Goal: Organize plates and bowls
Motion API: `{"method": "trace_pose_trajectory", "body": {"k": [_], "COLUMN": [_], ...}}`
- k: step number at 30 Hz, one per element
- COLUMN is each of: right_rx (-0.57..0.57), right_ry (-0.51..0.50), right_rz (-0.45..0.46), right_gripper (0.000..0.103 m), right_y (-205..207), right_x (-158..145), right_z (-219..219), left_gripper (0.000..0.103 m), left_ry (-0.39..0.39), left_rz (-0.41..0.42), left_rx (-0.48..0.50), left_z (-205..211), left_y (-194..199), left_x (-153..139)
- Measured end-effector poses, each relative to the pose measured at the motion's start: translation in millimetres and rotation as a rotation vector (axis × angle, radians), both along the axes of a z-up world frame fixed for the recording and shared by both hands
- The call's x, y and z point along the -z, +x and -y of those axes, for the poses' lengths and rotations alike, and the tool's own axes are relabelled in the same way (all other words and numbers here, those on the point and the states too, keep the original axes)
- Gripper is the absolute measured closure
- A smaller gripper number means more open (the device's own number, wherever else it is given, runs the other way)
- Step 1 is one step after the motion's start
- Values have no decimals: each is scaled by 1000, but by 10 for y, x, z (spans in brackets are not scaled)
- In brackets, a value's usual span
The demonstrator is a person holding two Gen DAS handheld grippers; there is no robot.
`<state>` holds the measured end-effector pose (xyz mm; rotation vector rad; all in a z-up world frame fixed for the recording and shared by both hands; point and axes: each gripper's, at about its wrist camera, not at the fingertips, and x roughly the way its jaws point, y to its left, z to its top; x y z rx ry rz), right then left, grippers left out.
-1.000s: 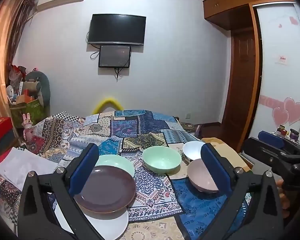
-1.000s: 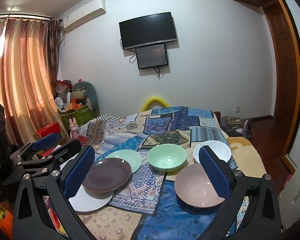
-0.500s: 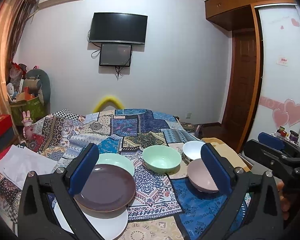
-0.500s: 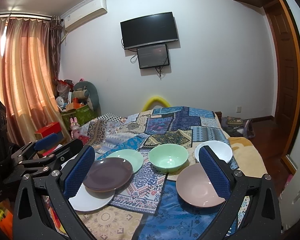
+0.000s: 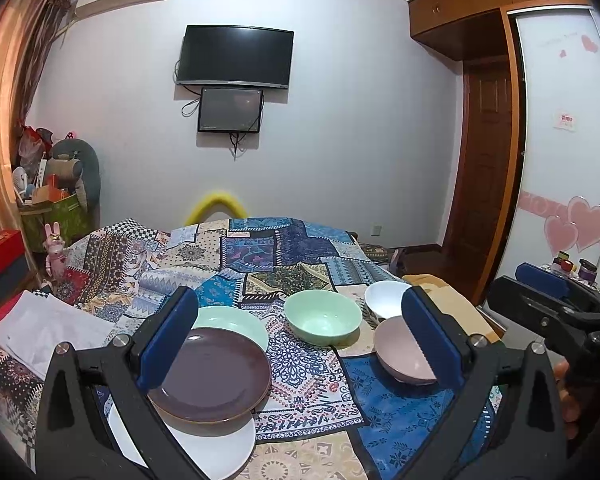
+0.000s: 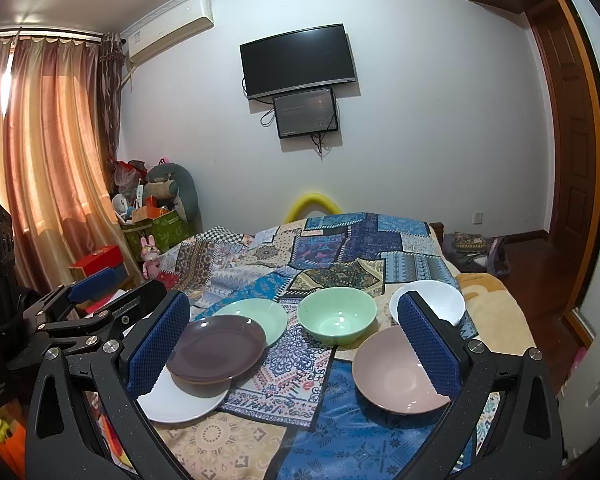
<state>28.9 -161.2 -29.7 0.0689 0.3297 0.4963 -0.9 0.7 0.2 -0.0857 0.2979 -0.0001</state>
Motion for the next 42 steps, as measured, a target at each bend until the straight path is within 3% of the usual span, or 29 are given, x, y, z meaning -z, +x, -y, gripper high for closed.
{"method": "trace_pose_trajectory", "body": {"k": [30, 42], "right_rx": [-8, -29], "right_ry": [2, -41], "right_rz": [-2, -75], "right_gripper": [0, 0], "right_y": [-29, 117], "right_x": [15, 177], "right_z": [-37, -206], "left_gripper": [0, 0], "left_ry": [-8, 6], "left_rz": [-7, -42], "left_rx": [2, -29], "left_z": [-22, -196], "left_y": [-2, 69], "left_x": [-22, 86]}}
